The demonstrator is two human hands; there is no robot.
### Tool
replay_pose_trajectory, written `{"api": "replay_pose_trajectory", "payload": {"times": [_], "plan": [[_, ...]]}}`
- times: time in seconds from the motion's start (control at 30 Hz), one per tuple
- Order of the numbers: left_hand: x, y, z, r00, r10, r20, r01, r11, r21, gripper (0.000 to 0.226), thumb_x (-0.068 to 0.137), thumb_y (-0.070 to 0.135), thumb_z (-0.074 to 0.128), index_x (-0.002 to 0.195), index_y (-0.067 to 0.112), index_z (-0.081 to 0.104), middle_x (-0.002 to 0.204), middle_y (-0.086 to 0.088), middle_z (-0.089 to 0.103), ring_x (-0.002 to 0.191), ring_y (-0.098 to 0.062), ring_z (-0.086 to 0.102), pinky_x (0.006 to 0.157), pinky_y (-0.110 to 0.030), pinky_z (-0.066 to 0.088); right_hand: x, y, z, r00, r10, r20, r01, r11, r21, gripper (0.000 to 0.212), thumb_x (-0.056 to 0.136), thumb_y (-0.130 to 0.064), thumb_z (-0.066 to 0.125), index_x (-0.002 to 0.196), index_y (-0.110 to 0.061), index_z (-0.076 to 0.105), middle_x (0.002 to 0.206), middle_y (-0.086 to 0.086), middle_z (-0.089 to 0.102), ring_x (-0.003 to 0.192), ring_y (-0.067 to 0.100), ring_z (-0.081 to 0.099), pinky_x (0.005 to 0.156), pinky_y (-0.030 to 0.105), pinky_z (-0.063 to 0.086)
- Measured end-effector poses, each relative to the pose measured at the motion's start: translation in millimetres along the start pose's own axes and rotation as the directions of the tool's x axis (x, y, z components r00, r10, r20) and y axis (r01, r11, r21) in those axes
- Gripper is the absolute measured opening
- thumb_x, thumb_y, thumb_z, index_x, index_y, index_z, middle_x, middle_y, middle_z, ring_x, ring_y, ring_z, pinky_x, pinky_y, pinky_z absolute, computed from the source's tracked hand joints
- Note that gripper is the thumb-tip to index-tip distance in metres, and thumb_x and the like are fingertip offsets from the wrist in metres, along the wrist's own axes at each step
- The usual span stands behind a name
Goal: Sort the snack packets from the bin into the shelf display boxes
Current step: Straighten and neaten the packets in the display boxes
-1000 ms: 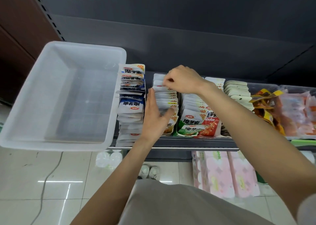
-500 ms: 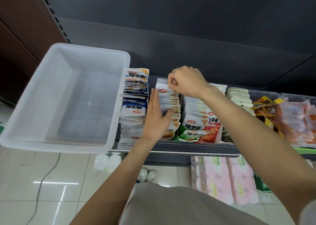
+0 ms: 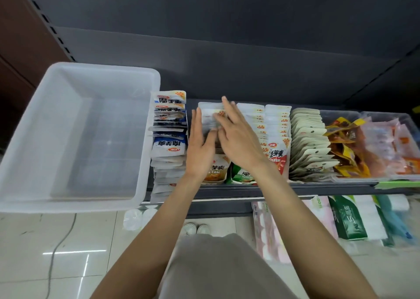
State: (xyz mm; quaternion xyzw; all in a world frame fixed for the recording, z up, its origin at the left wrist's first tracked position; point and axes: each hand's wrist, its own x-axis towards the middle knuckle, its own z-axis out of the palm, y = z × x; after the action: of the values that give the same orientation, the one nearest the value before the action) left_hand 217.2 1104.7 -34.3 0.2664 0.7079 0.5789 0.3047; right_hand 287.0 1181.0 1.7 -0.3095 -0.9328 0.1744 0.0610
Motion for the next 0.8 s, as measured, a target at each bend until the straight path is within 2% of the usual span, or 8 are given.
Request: {"api": "replay_pose_trajectory", "payload": {"times": [0.1,0.2,0.27,0.33,0.4,0.5,0.63,0.8], "plan": [[0.5,3.8,0.3,1.000,-0.025,0.006,0.025,0.999,-0.041,0.057,0.101,0.026,0.036,0.151,0.030,0.007,0.158,0.014,0.007,0.140,0.002,0.008,0.113,-0.023,0.012,2.8,-2.5,-2.2,0.996,0.031,-0.085,-0.021,0.994,0.110,0.053,0.101,-0.018,0.033,0.151,-0.015,0.016,0.160,-0.006,-0.002,0.146,0.009,0.006,0.112,0.021,0.020],[0.4,7.4,1.1,0.999,-0.046,-0.009,0.045,0.995,-0.088,0.054,0.102,0.028,0.033,0.150,0.031,0.007,0.158,0.012,0.009,0.132,0.008,0.008,0.115,-0.025,0.013,7.9,-2.7,2.8,0.999,-0.011,0.031,0.015,0.993,-0.121,0.053,0.103,-0.023,0.023,0.151,-0.013,0.005,0.160,0.000,-0.005,0.146,0.012,-0.006,0.119,0.029,0.001],[0.8,5.6,0.6,0.999,-0.051,-0.005,0.051,0.994,-0.095,0.052,0.103,0.029,0.032,0.150,0.029,0.010,0.157,0.011,0.010,0.133,0.008,0.008,0.117,-0.027,0.012,7.4,-0.6,6.4,0.994,0.007,0.105,0.011,0.985,-0.170,0.052,0.104,-0.027,0.019,0.151,-0.012,0.005,0.160,0.001,-0.004,0.146,0.012,-0.008,0.119,0.029,-0.002],[1.5,3.5,0.3,0.999,-0.051,-0.002,0.051,0.994,-0.098,0.051,0.103,0.031,0.031,0.151,0.027,0.013,0.157,0.012,0.014,0.139,0.003,0.012,0.117,-0.026,0.014,3.1,-0.8,5.2,0.995,0.014,0.098,-0.005,0.996,-0.091,0.052,0.104,-0.029,0.019,0.151,-0.012,0.006,0.160,0.000,-0.003,0.146,0.010,-0.006,0.118,0.026,-0.002],[2.4,3.3,0.5,0.998,-0.064,0.001,0.064,0.993,-0.100,0.050,0.102,0.032,0.032,0.150,0.028,0.015,0.156,0.011,0.017,0.142,-0.004,0.016,0.116,-0.027,0.017,0.2,-3.9,1.2,0.997,0.060,0.051,-0.064,0.994,0.091,0.053,0.104,-0.028,0.023,0.152,-0.015,0.006,0.160,-0.002,-0.002,0.145,0.007,-0.004,0.112,0.018,0.000],[4.7,6.4,0.5,0.998,-0.070,0.003,0.069,0.993,-0.099,0.050,0.102,0.033,0.031,0.150,0.030,0.014,0.156,0.014,0.015,0.142,-0.003,0.015,0.114,-0.024,0.015,9.4,-8.3,-0.5,0.980,0.188,0.062,-0.198,0.904,0.380,0.056,0.103,-0.023,0.028,0.152,-0.019,0.002,0.160,-0.004,-0.004,0.145,0.006,-0.002,0.104,0.014,0.005],[13.3,9.5,0.0,0.994,-0.105,0.030,0.108,0.984,-0.143,0.050,0.103,0.031,0.029,0.150,0.032,0.011,0.157,0.014,0.011,0.141,-0.002,0.013,0.112,-0.023,0.014,23.1,-13.4,5.9,0.955,0.241,0.170,-0.295,0.817,0.496,0.056,0.103,-0.025,0.028,0.152,-0.019,0.001,0.159,-0.001,-0.011,0.146,0.011,-0.005,0.111,0.022,0.002],[11.6,8.4,-2.7,0.989,-0.136,0.063,0.147,0.956,-0.254,0.051,0.103,0.032,0.026,0.150,0.032,0.007,0.158,0.013,0.009,0.142,-0.005,0.013,0.117,-0.030,0.013,21.5,-12.0,11.9,0.952,0.243,0.188,-0.307,0.766,0.564,0.057,0.103,-0.029,0.031,0.152,-0.019,0.004,0.159,-0.004,-0.008,0.145,0.009,-0.004,0.114,0.026,0.002]]}}
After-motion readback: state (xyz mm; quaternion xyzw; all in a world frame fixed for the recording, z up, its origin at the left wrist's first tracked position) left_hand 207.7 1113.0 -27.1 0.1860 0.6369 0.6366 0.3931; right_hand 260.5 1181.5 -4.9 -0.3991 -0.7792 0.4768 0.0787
